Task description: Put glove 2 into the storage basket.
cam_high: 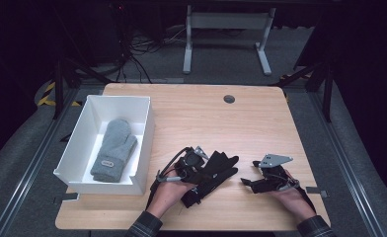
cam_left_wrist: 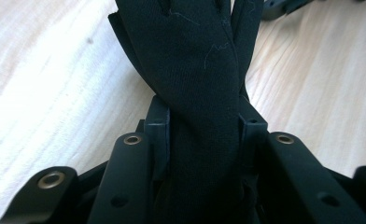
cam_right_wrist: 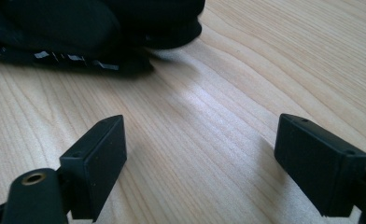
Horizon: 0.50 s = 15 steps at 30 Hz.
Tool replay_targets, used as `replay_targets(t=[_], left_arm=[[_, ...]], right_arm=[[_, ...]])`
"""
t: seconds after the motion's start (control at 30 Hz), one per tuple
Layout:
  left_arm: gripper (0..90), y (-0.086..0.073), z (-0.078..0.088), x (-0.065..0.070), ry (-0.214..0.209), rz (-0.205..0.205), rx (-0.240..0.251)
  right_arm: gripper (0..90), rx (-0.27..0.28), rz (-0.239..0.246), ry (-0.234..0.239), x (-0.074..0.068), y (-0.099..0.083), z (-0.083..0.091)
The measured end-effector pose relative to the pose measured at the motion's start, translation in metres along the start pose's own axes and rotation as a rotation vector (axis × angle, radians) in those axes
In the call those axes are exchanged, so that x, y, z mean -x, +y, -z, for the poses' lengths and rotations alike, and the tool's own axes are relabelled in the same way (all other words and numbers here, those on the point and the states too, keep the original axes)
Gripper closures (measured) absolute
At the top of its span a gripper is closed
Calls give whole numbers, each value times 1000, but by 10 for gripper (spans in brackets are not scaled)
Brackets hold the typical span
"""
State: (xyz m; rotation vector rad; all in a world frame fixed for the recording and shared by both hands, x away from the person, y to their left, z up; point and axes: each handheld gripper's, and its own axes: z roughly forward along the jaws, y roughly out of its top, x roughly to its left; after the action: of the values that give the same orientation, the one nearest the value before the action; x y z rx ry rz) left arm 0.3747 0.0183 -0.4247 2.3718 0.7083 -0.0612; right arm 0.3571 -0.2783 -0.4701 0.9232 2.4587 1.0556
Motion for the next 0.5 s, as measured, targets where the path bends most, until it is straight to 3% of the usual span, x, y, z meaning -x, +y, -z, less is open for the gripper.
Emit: replay_targets(t=[0.5], left_arm=[[664, 26, 64, -4, 33, 26, 49]], right_arm=[[159, -2, 3, 0, -1, 0, 0]])
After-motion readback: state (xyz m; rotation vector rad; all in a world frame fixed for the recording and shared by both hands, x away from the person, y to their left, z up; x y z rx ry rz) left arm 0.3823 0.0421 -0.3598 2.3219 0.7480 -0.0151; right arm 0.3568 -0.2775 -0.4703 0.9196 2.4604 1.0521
